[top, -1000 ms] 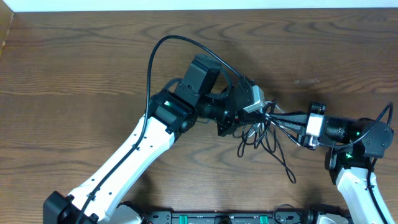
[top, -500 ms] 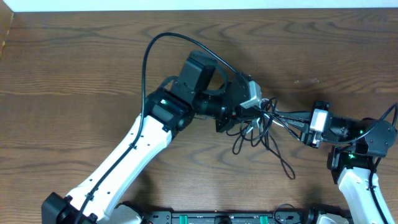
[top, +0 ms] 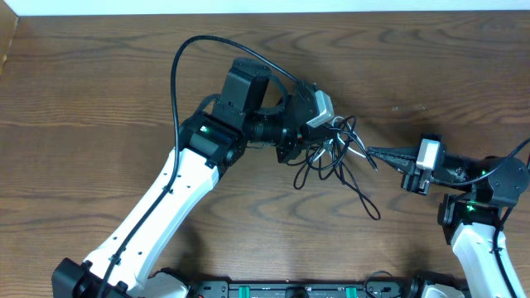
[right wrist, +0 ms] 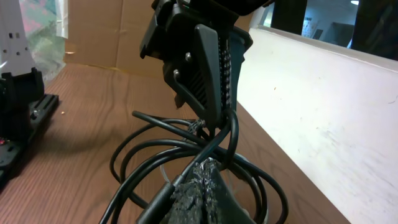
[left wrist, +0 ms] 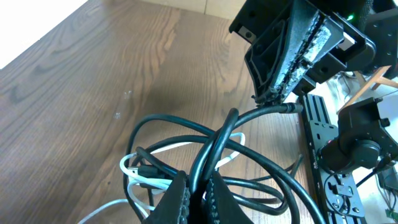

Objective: Untangle cables

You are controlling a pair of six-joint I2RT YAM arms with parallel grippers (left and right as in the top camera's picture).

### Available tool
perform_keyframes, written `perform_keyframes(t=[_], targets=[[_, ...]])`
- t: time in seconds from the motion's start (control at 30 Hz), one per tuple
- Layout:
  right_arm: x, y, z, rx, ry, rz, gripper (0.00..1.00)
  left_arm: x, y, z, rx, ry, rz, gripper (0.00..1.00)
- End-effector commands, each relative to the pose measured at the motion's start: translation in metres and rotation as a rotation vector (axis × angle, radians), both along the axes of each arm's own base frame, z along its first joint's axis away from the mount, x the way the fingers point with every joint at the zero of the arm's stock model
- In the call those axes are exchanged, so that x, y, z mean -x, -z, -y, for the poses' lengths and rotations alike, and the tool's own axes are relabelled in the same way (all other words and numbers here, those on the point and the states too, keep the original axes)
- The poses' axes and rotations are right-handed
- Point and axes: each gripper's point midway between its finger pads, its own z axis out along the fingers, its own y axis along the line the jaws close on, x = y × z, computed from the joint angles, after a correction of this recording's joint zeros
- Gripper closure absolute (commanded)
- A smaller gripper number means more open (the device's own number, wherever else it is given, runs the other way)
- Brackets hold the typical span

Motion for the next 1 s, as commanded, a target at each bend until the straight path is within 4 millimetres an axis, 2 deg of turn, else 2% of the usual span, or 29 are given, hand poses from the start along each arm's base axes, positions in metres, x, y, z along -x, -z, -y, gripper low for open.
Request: perform_keyframes(t=[0.0, 0.3, 0.43, 0.53, 0.57, 0.63, 0.7, 0.73, 0.9, 0.97], targets=[[-0.006, -0.007, 0.002, -0.010, 0.037, 0.008, 0.99, 0.006, -0.010, -0.002, 0.017, 0.005, 0.001, 0.93], [-0.010, -0.010, 0.004, -0.015, 0.062, 0.026, 0.99, 0.008, -0.007, -0.003, 0.003, 0.002, -0.019, 0.93], [-0.005, -0.008, 0.002, -0.006, 0.031, 0.020, 0.99, -0.012, 0.002, -0.010, -0.060, -0.105, 0.022, 0.93], [-0.005, -0.008, 0.002, -0.006, 0.031, 0.020, 0.98, -0.017, 0.002, -0.011, -0.065, -0.130, 0.031, 0.92], [-0.005, -0.008, 0.002, -0.006, 0.031, 0.020, 0.96, -0.017, 0.000, -0.010, -0.061, -0.130, 0.036, 0.93], [-0.005, -0.008, 0.002, -0.006, 0.031, 0.020, 0.79, -0.018, -0.001, -0.010, -0.053, -0.138, 0.031, 0.92], [-0.005, -0.008, 0.002, -0.007, 0.031, 0.017, 0.52, -0.020, -0.006, -0.008, -0.028, -0.155, 0.003, 0.93], [-0.005, -0.008, 0.002, -0.007, 0.031, 0.017, 0.48, -0.020, -0.009, -0.006, -0.015, -0.156, -0.005, 0.92], [-0.007, -0.009, 0.003, -0.006, 0.046, 0.037, 0.47, -0.013, -0.013, -0.003, 0.012, -0.119, -0.025, 0.93], [-0.008, -0.009, 0.003, -0.004, 0.050, 0.050, 0.51, -0.010, -0.013, -0.003, 0.015, -0.105, -0.037, 0.93]])
